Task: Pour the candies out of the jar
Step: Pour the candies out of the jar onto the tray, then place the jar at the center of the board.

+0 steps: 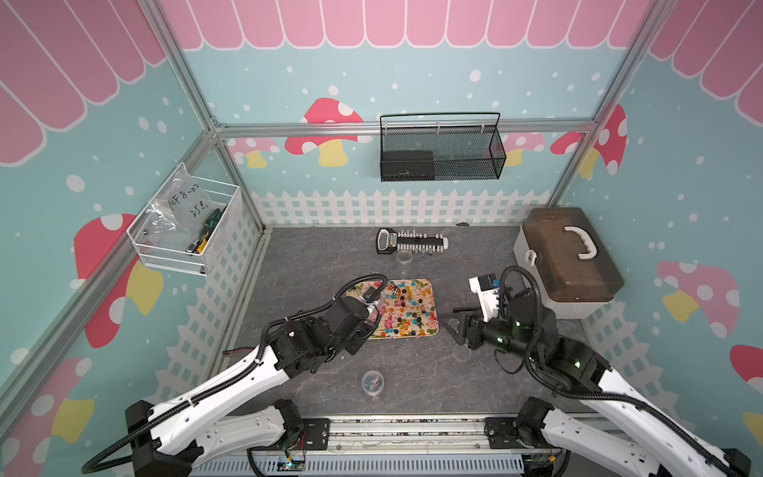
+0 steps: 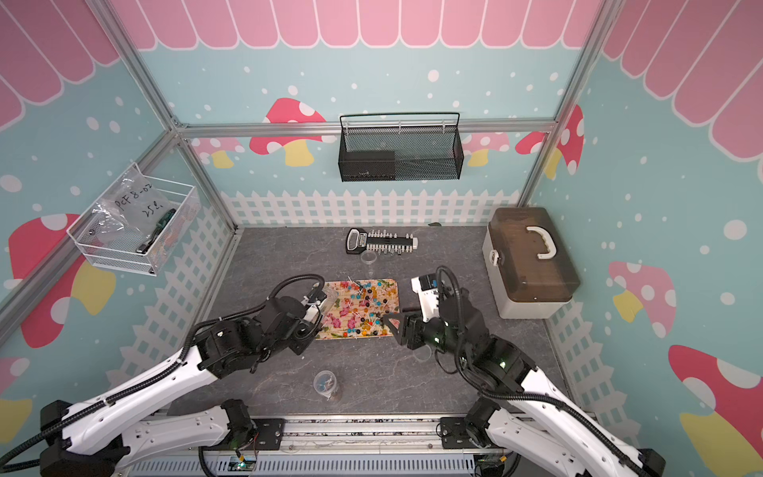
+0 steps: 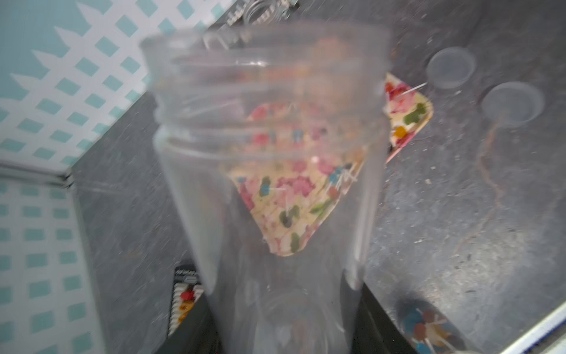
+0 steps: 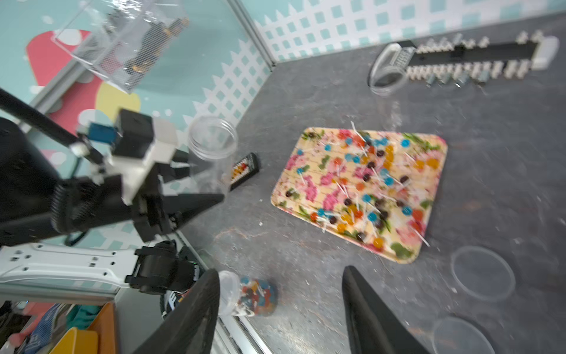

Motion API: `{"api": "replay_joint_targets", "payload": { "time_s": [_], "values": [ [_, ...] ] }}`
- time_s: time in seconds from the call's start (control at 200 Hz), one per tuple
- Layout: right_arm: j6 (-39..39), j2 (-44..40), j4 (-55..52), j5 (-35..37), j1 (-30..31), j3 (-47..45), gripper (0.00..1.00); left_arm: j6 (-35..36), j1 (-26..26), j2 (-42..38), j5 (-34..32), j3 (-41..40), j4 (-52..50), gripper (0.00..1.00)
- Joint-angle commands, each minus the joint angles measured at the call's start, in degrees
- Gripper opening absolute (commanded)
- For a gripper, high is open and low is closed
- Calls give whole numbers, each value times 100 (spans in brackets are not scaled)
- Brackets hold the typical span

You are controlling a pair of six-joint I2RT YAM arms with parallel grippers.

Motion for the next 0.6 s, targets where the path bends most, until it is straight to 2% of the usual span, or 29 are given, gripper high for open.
{"api": "replay_joint_targets", "payload": {
  "time_s": [0.0, 0.075, 0.16, 0.385, 0.595],
  "values": [
    [-706, 780, -285, -780, -17, 1147, 61, 112, -9, -438, 1122, -579, 1366, 47],
    [-1091, 1502, -954, -1097, -17, 2027, 59, 213, -13, -690, 1525, -843, 1827, 48],
    [-1363, 2144, -1490, -1415, -17, 2700, 55, 277, -9, -847, 1603, -980, 2098, 48],
    [-1499, 2794, -1832, -1838, -8, 3009, 40, 646, -9, -1000, 1662, -1103, 2124, 48],
    [-1683, 3160, -2199, -1967, 11, 3272, 35, 884, -9, -939, 1675, -1122, 2124, 48]
  ]
}}
